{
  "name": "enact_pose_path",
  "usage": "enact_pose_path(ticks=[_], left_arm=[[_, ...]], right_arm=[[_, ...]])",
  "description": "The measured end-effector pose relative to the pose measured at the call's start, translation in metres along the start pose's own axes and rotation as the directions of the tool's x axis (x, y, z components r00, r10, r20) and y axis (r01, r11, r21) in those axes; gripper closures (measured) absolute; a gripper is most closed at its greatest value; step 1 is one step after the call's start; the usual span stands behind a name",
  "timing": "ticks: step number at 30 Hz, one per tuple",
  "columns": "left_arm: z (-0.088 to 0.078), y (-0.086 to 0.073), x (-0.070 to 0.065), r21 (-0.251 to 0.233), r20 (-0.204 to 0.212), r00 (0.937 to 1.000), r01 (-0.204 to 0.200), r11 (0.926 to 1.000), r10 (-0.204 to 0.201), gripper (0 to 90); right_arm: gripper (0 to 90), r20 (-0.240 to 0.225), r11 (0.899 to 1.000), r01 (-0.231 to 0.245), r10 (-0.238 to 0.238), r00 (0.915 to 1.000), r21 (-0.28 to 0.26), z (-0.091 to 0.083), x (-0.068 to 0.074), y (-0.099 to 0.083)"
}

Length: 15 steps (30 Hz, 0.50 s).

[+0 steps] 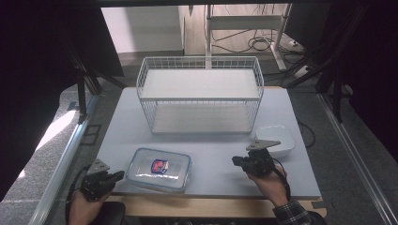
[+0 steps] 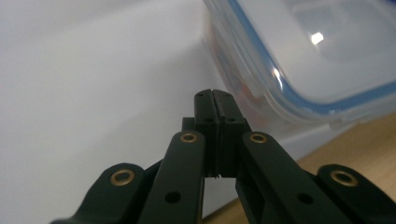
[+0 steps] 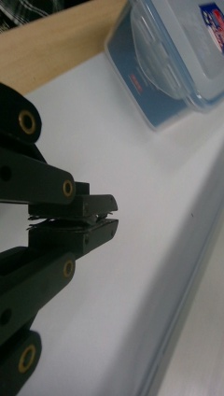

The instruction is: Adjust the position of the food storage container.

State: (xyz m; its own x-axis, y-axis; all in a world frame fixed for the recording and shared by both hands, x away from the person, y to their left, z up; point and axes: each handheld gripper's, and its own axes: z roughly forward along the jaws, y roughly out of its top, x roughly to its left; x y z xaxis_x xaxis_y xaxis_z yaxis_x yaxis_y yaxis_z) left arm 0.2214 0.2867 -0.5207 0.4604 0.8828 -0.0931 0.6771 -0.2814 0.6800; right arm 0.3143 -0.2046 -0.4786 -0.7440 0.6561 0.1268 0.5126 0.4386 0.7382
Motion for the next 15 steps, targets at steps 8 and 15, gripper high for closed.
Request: enact_pose_path(ticks=[8, 15], left_arm=[[0.017, 0.009, -0.016, 0.041, -0.02, 0.9992, -0.034, 0.9986, 0.035, 90.0], [0.026, 0.019, -0.031, 0.046, 0.004, 0.9982, -0.06, 0.9972, 0.06, 90.0]], right_arm=[[84.7, -0.036, 1.0, 0.007, -0.006, 0.9993, 0.028, 0.0, 0.013, -0.007], [85.2, -0.06, 0.999, 0.016, -0.014, 0.9981, 0.037, -0.002, 0.023, -0.011]])
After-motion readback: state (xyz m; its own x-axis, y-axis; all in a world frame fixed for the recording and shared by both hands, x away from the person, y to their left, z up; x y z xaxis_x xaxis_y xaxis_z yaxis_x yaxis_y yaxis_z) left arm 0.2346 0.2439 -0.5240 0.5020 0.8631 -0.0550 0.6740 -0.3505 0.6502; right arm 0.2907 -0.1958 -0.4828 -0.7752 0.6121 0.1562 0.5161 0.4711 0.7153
